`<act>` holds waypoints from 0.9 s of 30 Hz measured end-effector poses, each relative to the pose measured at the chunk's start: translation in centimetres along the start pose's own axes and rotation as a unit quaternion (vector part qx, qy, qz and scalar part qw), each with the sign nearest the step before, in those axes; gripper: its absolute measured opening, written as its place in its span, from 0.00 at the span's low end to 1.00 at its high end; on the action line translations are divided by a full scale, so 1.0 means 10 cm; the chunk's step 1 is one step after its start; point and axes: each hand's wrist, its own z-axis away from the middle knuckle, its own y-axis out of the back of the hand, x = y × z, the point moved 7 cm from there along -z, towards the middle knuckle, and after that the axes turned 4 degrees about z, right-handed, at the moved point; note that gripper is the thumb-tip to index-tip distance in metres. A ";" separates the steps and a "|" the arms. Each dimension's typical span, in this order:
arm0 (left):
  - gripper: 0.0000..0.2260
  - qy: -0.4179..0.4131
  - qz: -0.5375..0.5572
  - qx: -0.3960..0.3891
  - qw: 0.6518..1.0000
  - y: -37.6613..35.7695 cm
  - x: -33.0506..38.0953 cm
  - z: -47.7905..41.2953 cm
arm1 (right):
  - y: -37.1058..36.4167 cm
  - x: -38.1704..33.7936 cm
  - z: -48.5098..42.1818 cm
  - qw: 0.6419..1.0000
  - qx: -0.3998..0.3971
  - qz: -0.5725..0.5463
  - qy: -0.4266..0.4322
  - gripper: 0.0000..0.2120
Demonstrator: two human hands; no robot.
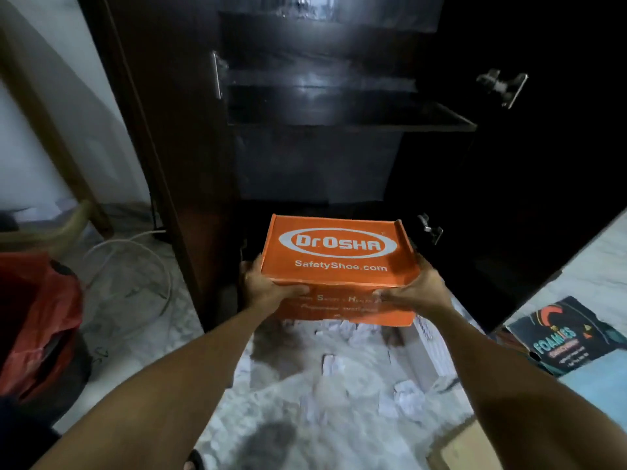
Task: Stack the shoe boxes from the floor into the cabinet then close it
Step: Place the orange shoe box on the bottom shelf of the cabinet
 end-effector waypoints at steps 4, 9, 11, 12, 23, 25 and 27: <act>0.49 0.008 0.045 0.022 0.999 -0.07 -0.24 -0.42 | -0.25 -0.03 -0.80 0.999 -0.018 -0.046 0.007 0.47; 0.61 0.014 0.055 0.053 0.997 -0.24 -0.55 -0.71 | -0.61 0.17 -1.49 0.996 -0.054 -0.064 0.016 0.61; 0.61 -0.009 0.026 0.070 0.997 -0.26 -0.62 -0.78 | -0.72 0.26 -1.64 0.997 -0.039 -0.067 0.013 0.56; 0.60 -0.027 0.014 0.077 0.997 -0.27 -0.64 -0.81 | -0.77 0.31 -1.71 0.997 -0.035 -0.066 0.005 0.54; 0.44 -0.096 -0.074 0.205 0.971 -0.33 -0.70 -1.23 | -1.20 0.44 -2.24 0.999 0.053 0.002 -0.014 0.56; 0.40 -0.088 -0.066 0.239 0.965 -0.34 -0.73 -1.29 | -1.26 0.43 -2.29 0.997 0.075 -0.005 -0.011 0.55; 0.38 -0.069 -0.066 0.240 0.966 -0.40 -0.77 -1.37 | -1.30 0.45 -2.33 0.994 0.097 -0.043 -0.027 0.53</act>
